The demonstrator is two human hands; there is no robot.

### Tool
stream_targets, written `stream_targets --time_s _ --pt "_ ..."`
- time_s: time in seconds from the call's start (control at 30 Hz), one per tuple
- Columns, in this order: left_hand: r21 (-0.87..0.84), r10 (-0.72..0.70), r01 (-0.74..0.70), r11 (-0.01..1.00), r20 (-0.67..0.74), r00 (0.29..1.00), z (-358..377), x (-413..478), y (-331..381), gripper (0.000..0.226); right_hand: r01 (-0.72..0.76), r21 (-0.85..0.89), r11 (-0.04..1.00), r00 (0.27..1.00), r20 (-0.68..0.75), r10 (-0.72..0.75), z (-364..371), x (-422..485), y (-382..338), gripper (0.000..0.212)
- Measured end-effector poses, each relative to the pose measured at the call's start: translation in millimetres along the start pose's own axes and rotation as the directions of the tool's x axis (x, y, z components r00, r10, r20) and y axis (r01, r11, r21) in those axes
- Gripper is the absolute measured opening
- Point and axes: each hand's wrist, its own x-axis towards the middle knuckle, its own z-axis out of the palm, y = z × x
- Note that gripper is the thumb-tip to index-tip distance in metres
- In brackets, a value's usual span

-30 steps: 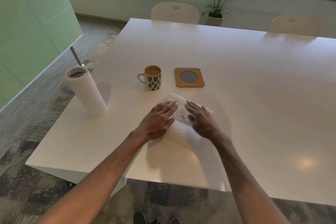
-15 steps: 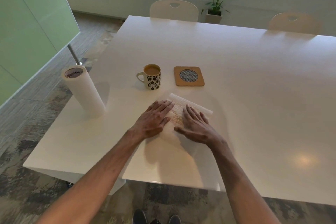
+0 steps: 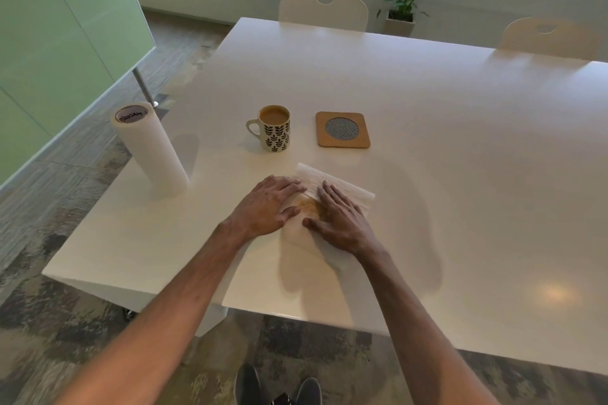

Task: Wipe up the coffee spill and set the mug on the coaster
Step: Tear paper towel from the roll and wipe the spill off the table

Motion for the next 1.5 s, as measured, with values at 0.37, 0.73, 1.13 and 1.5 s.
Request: stream_targets --time_s 0.37,0.73,1.13,1.5 --pt "-0.035 -0.035 0.037 0.999 0.049 0.998 -4 1 11 0.061 0.036 -0.002 0.999 0.999 0.005 -0.036 -3 -5 3 0.09" --pt "0.038 0.004 -0.001 0.999 -0.096 0.995 -10 -17 4 0.029 0.082 -0.026 0.996 0.985 -0.149 -0.085 -6 -22 -32 0.051" --pt "0.057 0.126 -0.119 0.991 -0.156 0.98 -6 -37 -4 0.036 0.063 -0.278 0.958 0.96 -0.246 -0.135 -15 -33 -56 0.021" --pt "0.088 0.092 -0.074 0.993 -0.22 0.971 -4 -21 10 0.02 0.044 -0.165 0.985 0.999 0.033 -0.039 -41 -18 -63 0.041"
